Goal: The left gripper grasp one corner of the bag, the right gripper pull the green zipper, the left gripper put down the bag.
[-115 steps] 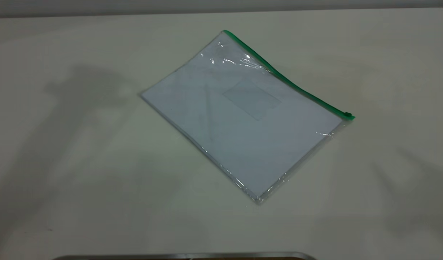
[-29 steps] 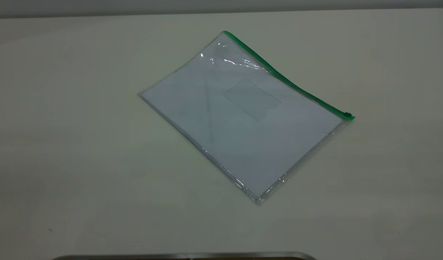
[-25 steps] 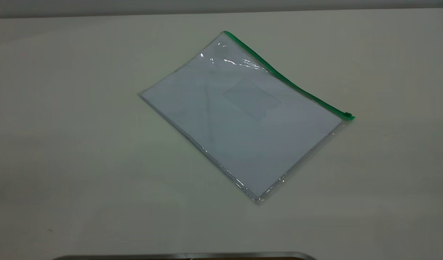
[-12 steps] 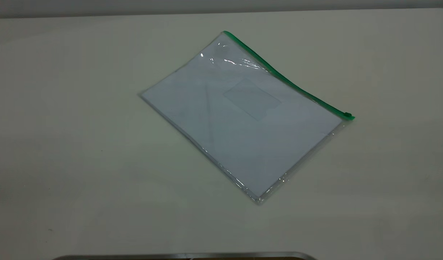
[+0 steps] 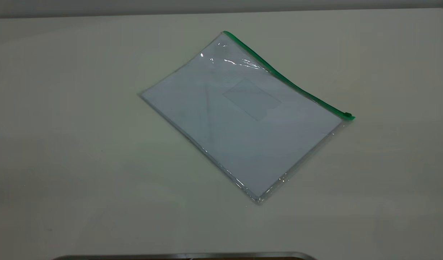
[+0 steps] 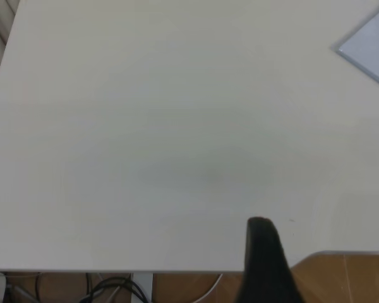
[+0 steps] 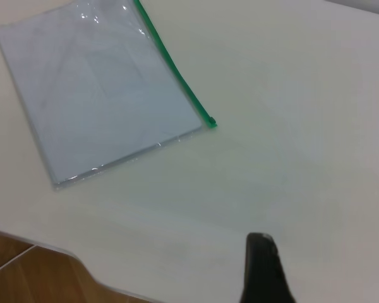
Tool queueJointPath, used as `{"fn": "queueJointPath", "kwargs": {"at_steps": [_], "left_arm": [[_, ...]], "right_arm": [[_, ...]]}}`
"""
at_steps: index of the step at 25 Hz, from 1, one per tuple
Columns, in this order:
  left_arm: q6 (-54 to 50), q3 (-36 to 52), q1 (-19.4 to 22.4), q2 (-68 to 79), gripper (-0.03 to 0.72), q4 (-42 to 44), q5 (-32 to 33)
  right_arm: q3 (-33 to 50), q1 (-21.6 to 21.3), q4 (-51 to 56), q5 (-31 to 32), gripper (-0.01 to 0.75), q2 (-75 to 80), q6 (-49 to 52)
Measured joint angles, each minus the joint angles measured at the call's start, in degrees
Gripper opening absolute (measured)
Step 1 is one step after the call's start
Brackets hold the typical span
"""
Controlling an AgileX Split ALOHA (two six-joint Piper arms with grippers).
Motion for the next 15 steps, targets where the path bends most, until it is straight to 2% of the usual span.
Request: {"fn": "queueJointPath", "kwargs": {"at_steps": [10, 15], "left_arm": [[0.4, 0.0, 0.0, 0.0, 0.56, 0.0, 0.0], [0.4, 0.0, 0.0, -0.1, 0.56, 0.0, 0.0]], "right_arm": [[0.0, 0.0, -1.1, 0.0, 0.518, -1.9, 1.2], [0.0, 2.8, -5.9, -0.1, 0.518, -1.9, 6.7]]}}
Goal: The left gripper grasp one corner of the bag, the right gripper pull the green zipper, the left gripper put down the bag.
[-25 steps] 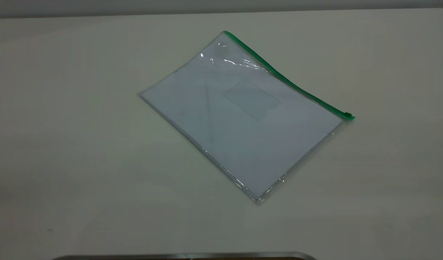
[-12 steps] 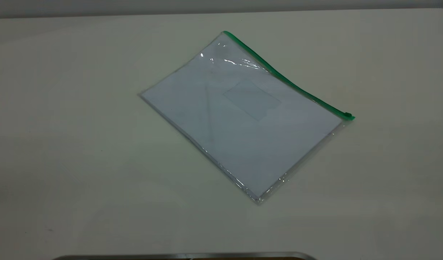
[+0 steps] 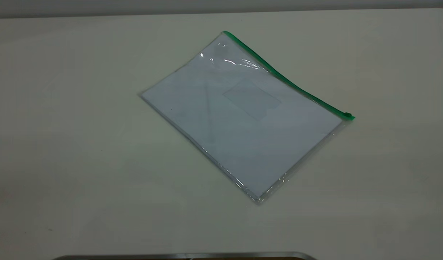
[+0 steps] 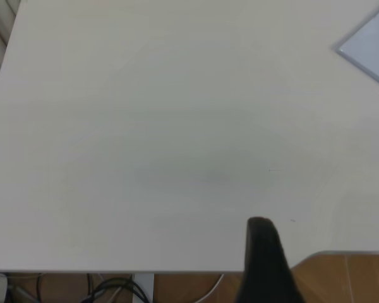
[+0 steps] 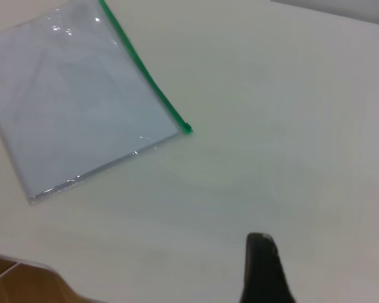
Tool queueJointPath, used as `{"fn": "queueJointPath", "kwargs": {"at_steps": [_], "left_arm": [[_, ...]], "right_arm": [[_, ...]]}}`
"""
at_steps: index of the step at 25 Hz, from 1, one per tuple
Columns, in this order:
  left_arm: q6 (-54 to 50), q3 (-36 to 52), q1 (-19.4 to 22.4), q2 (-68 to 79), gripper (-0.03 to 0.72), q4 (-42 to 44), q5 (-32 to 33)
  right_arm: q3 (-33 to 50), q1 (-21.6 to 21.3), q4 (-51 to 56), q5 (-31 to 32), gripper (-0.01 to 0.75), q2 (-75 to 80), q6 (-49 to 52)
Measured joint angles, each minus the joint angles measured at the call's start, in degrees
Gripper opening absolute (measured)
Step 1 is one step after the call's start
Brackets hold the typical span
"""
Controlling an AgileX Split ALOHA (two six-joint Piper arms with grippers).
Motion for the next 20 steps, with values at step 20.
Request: {"fn": "queueJointPath", "kwargs": {"at_steps": [20], "left_arm": [[-0.1, 0.0, 0.0, 0.0, 0.56, 0.0, 0.0]], "right_arm": [[0.0, 2.3, -3.9, -0.2, 0.518, 0.0, 5.9]]}}
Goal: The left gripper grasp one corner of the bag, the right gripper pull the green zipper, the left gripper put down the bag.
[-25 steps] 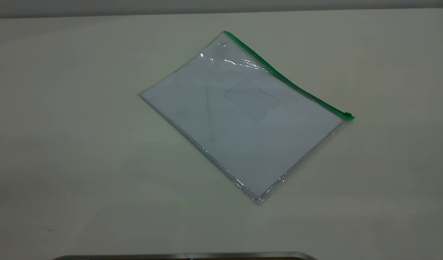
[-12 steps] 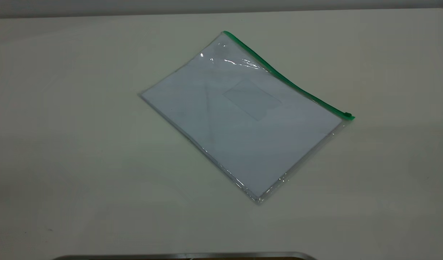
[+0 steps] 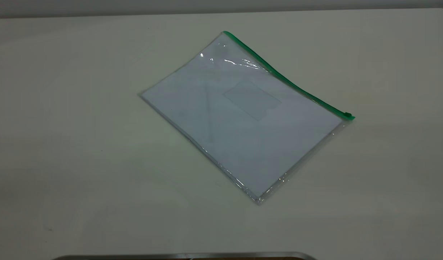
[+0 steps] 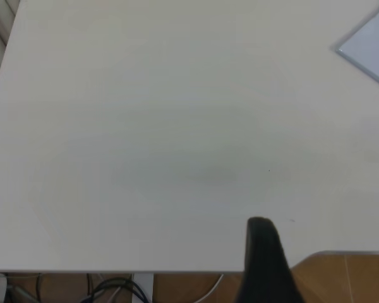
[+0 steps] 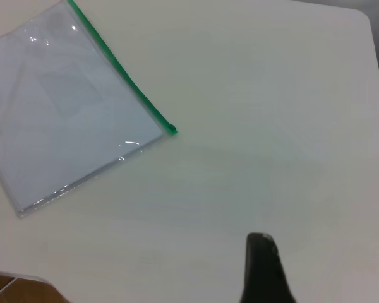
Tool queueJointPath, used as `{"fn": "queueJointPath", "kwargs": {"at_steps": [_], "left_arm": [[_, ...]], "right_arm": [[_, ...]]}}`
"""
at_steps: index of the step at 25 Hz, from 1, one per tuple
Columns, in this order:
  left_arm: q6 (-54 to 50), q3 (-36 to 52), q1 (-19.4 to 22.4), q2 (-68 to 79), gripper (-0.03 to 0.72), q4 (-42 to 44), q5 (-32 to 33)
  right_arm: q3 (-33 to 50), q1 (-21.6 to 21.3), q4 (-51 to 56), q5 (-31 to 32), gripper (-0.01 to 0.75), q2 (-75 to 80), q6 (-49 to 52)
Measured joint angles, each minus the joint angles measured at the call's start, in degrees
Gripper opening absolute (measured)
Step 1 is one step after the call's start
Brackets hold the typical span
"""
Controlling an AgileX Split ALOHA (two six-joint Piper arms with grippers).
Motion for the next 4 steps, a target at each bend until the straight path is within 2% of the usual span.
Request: {"fn": "queueJointPath", "kwargs": {"at_steps": [4], "left_arm": [[0.0, 0.0, 0.0, 0.0, 0.56, 0.0, 0.0]], "right_arm": [[0.0, 0.0, 0.0, -0.1, 0.518, 0.0, 0.0]]}}
